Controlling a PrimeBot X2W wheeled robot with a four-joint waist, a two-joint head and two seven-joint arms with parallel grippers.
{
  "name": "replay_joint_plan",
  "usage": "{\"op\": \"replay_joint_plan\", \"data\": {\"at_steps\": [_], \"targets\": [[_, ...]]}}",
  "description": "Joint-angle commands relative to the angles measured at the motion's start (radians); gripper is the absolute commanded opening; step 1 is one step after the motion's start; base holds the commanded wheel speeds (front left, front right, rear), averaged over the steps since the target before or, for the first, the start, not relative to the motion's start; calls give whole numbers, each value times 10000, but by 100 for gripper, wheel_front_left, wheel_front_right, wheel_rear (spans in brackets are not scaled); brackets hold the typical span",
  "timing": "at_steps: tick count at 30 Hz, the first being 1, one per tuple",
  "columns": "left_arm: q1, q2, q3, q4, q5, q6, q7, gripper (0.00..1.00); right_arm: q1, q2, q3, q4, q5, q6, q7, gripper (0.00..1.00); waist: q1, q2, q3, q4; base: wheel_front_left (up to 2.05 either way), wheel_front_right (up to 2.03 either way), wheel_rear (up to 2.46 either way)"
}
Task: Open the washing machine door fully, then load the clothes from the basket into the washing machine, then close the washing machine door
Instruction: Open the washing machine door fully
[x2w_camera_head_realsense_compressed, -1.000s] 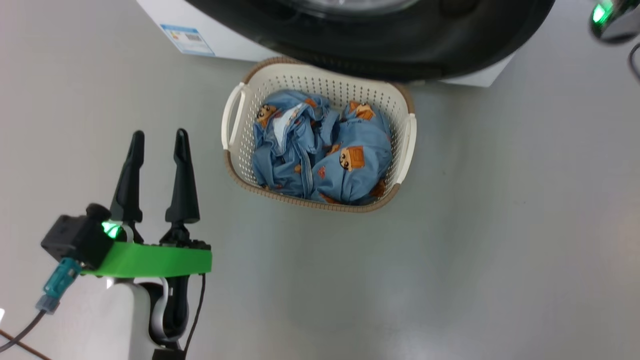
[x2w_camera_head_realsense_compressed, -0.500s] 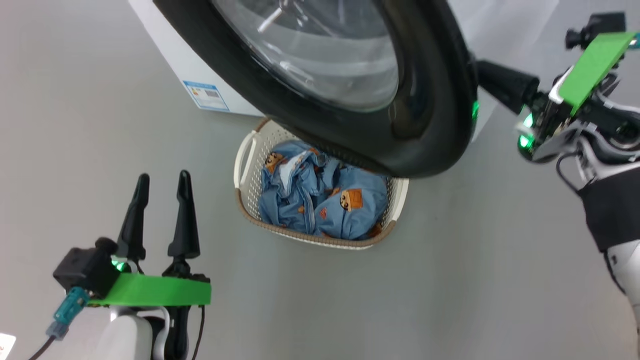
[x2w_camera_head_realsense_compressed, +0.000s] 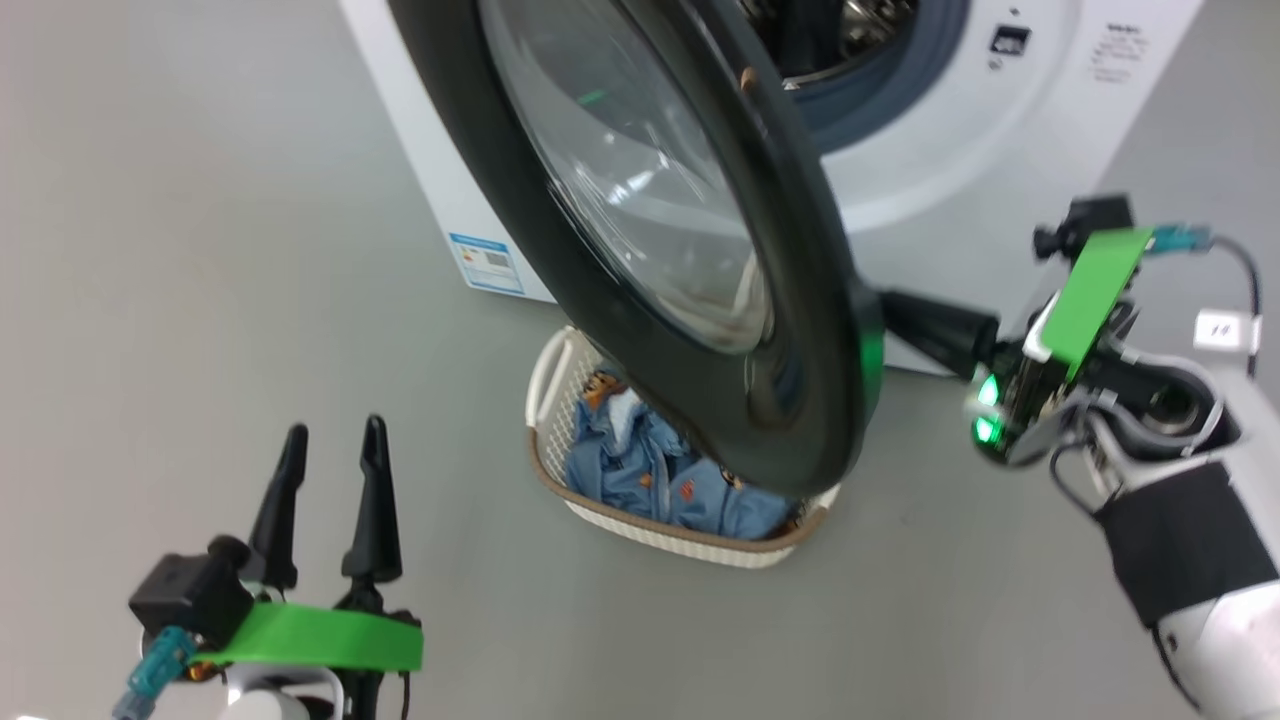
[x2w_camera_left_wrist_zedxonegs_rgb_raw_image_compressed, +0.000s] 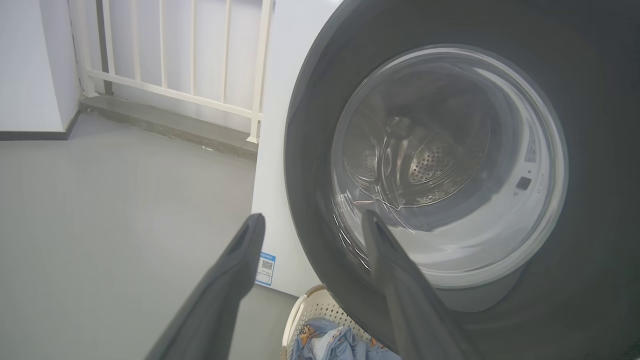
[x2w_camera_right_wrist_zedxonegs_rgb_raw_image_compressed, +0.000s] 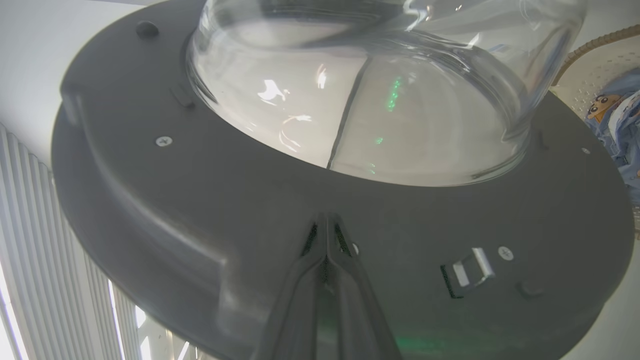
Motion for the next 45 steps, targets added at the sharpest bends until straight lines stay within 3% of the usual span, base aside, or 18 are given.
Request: {"op": "replay_joint_plan", "data": {"at_steps": [1,10,18,35,36,40,41,42,45], "targets": [[96,182,288,-114,70,6,-63,100,395,257,191,-317,110,46,189,0,0,0,-436,441,0,0,0],[278,263,120,161,-21,6,-19,100,1329,603,156,-612,78,46,332,0,0,0,-839,1208,0,0,0],[282,368,77,177,-83,26,68,100,1504,819,71,-675,-1,46,378,0,0,0,-914,1488,0,0,0],[414,480,-3,122,-199,170,89,100,1668,900,-283,-897,-338,46,336,0,0,0,-1140,684,0,0,0],[427,491,-11,128,-204,172,91,100,1716,879,-307,-947,-374,46,315,5,0,0,-1174,602,0,0,0],[456,532,-39,159,-253,166,92,100,1887,803,-391,-1150,-544,46,193,45,0,0,-1298,213,0,0,0],[466,542,-57,163,-274,163,87,100,1962,775,-438,-1303,-622,46,118,93,0,0,-1344,-8,0,0,0],[478,544,-66,157,-279,165,85,100,2007,765,-463,-1403,-659,46,77,100,0,0,-1361,-122,0,0,0],[531,549,-93,119,-287,188,81,100,2169,708,-545,-1760,-812,46,-92,100,0,0,-1397,-470,0,0,0]]}}
